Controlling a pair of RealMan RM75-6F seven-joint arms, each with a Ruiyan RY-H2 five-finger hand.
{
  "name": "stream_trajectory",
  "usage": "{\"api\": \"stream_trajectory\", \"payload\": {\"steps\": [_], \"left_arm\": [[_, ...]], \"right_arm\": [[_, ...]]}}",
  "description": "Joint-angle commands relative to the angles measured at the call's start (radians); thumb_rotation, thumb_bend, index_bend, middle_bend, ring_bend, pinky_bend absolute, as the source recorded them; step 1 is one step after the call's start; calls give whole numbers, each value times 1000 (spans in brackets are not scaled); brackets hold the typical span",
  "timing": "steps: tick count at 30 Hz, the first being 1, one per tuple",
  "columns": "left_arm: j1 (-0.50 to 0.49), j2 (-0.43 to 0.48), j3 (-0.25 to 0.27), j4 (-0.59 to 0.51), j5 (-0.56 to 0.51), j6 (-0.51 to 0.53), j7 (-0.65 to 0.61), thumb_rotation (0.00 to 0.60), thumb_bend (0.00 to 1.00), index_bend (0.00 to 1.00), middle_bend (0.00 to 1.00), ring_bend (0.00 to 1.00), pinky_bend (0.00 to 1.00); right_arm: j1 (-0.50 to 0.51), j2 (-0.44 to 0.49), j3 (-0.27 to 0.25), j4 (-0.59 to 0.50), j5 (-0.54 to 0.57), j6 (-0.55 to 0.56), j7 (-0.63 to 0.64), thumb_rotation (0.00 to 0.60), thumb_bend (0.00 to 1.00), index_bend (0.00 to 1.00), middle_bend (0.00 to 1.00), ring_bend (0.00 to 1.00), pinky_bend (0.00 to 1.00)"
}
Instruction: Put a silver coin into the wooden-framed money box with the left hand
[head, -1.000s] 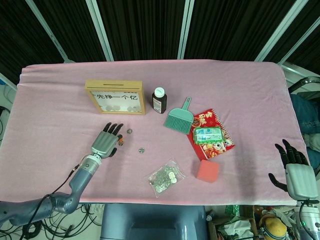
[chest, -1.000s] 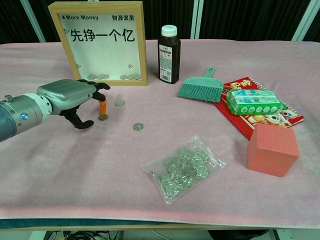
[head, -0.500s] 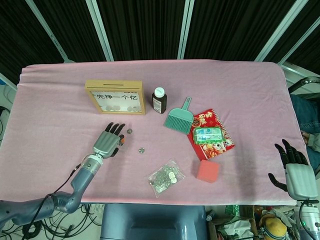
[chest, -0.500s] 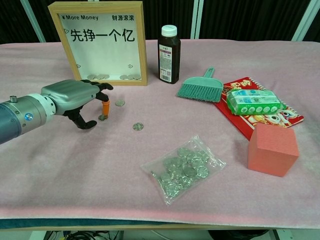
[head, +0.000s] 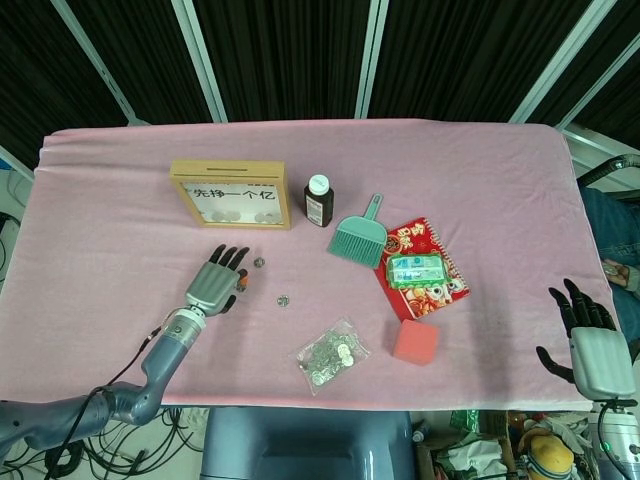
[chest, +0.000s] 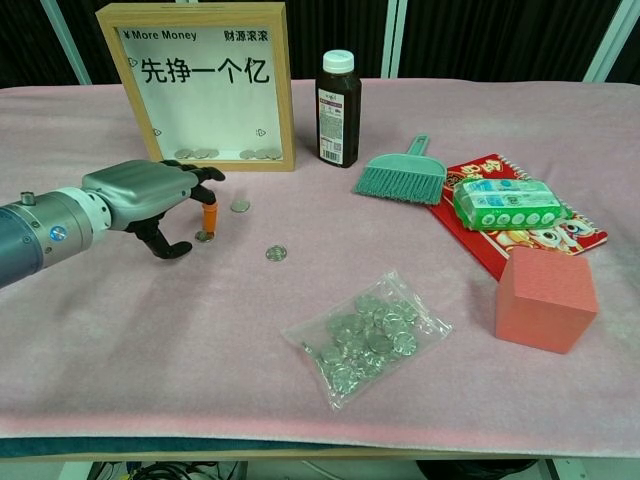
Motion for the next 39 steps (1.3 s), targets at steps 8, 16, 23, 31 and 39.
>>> {"api": "stream_trajectory", "payload": {"steps": [8, 16, 23, 31, 39], "left_arm": [[-5, -16, 1, 28, -9, -15, 5, 600, 397, 434, 8, 0, 0], [-14, -26, 1, 43, -25, -24, 38, 600, 397, 441, 8, 0, 0], [-20, -32, -1, 46, -37, -26, 60, 600, 397, 459, 8, 0, 0], [-26, -36, 2, 46, -56, -28, 97, 600, 397, 470, 10, 0, 0], [-31, -40, 2, 51, -70, -30, 116, 600, 397, 482, 14, 0, 0]], "right_arm": [[0, 0, 0, -1, 2, -1, 2, 600, 174, 115, 0, 92, 159], [1, 0, 1, -2, 3, -3, 4, 600, 174, 115, 0, 92, 159], [2, 0, 1, -2, 3, -3, 5, 600, 174, 115, 0, 92, 159], [2, 1, 1, -1, 1, -3, 6, 600, 174, 115, 0, 93, 159], [3, 0, 1, 1, -1, -3, 7, 600, 174, 115, 0, 93, 159]]}}
